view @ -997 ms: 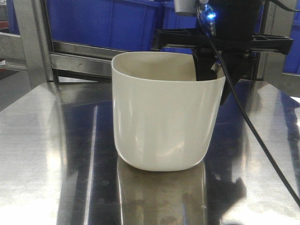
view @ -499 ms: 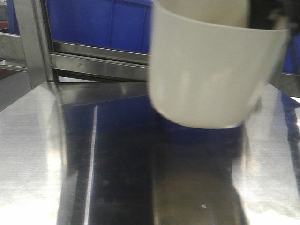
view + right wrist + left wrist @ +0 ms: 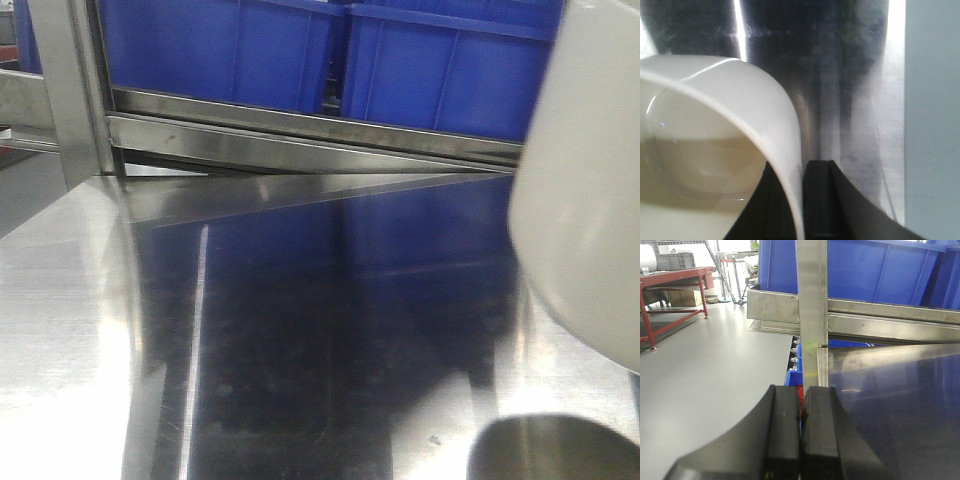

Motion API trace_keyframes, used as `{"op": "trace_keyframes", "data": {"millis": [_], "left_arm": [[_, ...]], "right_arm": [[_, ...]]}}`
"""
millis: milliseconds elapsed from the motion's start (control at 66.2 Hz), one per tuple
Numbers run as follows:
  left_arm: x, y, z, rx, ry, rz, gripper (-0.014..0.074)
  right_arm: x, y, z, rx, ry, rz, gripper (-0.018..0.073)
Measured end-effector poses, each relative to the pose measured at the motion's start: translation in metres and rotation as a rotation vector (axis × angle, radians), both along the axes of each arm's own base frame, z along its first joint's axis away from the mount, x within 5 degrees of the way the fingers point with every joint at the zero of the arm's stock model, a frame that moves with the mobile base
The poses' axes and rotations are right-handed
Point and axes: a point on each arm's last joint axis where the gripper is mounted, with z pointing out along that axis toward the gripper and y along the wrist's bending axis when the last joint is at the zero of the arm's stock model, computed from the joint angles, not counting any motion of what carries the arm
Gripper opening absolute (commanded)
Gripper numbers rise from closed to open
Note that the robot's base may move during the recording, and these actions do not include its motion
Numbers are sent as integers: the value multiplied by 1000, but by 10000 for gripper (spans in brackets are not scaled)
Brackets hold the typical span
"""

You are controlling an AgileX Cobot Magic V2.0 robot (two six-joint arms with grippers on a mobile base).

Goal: Move white bin to right shelf second layer
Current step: 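Lift the white bin off the table with the right gripper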

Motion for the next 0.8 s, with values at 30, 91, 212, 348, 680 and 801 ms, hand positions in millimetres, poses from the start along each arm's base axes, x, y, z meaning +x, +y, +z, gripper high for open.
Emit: {"op": "trace_keyframes", "data": {"millis": [30,91,212,348,680,801], "left_arm": [[0,0,0,0,0,0,85],[0,0,0,0,0,0,85],[0,0,0,0,0,0,85],[0,0,0,0,0,0,85],[0,0,0,0,0,0,85],[0,0,0,0,0,0,85]], "right_arm": [[-4,-2,-1,2,-7,-2,70],[-12,-6,-3,6,-19,-11,70],[-23,-11,-6,10,-31,-17,70],[-28,-12,-6,14,-41,-18,70],[-28,-12,-6,13,-42,-17,69],[-28,-12,-6,13,-42,-17,69]]}}
